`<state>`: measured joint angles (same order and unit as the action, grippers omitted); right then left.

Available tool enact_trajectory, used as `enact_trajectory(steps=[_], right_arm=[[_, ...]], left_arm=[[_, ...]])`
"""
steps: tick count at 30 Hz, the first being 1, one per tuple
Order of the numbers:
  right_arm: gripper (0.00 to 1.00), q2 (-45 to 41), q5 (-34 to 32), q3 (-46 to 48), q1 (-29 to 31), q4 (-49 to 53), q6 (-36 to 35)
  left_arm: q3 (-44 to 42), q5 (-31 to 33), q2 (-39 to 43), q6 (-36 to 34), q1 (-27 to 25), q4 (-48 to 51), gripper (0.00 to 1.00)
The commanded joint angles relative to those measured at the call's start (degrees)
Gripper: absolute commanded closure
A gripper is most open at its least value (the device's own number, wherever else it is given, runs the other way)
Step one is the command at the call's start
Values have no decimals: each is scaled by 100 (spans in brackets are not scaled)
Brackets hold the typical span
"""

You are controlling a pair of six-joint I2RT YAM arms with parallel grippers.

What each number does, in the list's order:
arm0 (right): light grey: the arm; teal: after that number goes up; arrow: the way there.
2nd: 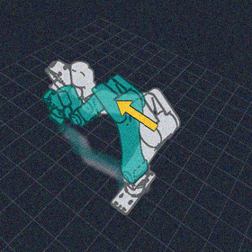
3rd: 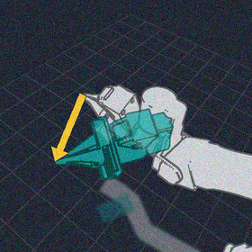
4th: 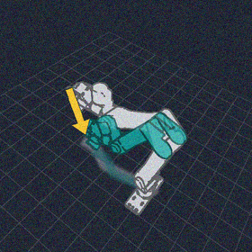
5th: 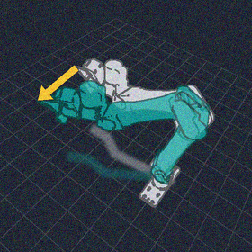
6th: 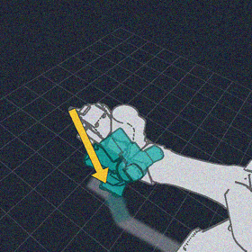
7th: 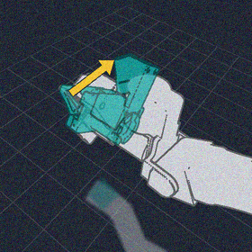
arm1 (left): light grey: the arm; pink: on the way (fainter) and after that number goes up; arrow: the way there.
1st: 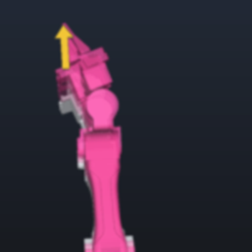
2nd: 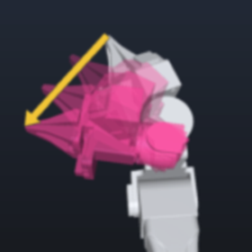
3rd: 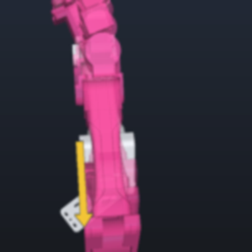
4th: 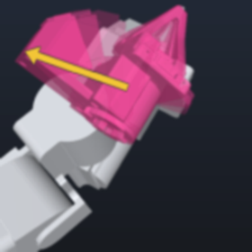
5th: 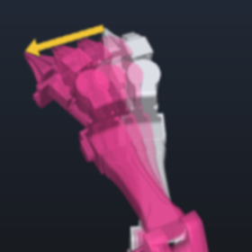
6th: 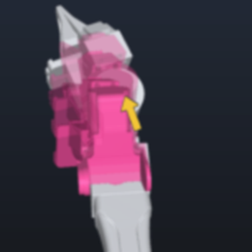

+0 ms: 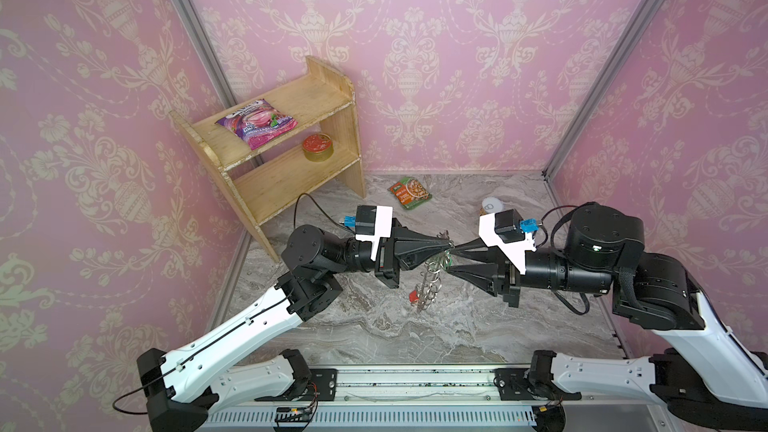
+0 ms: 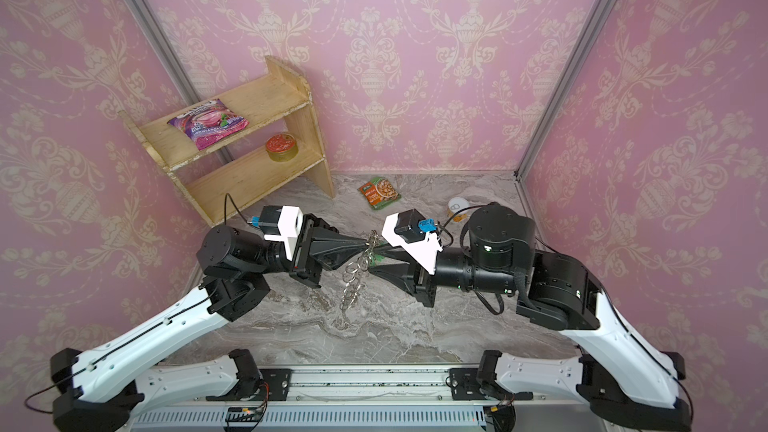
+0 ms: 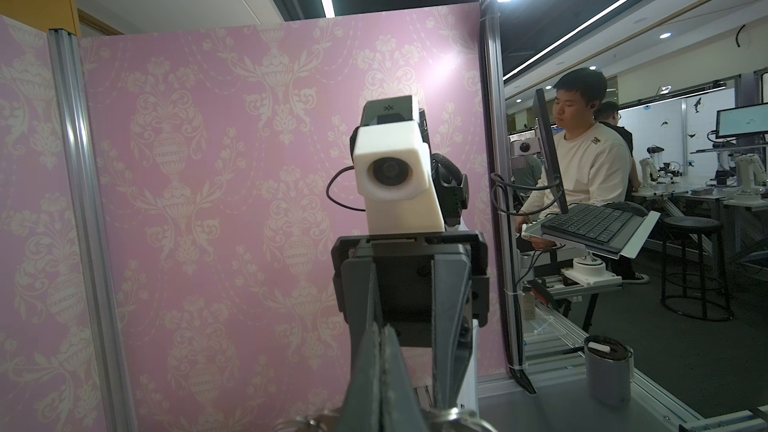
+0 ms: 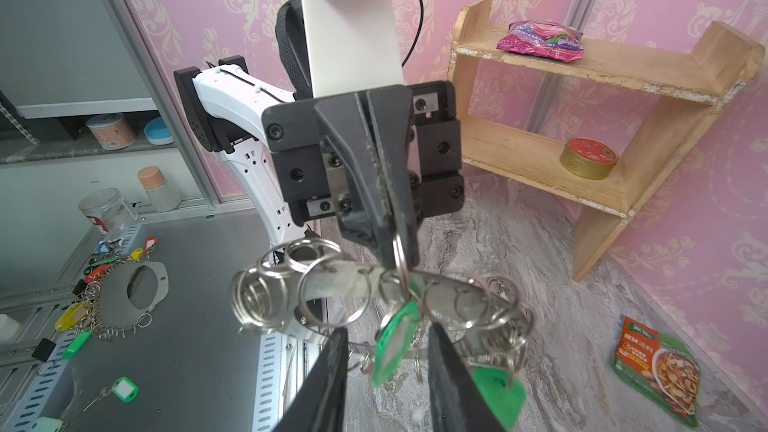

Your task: Put the keys on the keyring

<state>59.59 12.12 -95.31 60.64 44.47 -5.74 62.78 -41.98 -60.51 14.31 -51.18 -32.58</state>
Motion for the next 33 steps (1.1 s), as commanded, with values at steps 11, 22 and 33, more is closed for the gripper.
enact_trajectory(steps=[11,22,33], right_arm=[[74,-191,23,598,40,-781,339],[100,-272,-39,624,36,-792,401],[100,-80,-36,632,157,-730,429]], left_arm=[[6,-109,31,151,46,-466,100],[-11,-69,108,147,55,-450,100],[12,-236,-17,547,108,-815,100]])
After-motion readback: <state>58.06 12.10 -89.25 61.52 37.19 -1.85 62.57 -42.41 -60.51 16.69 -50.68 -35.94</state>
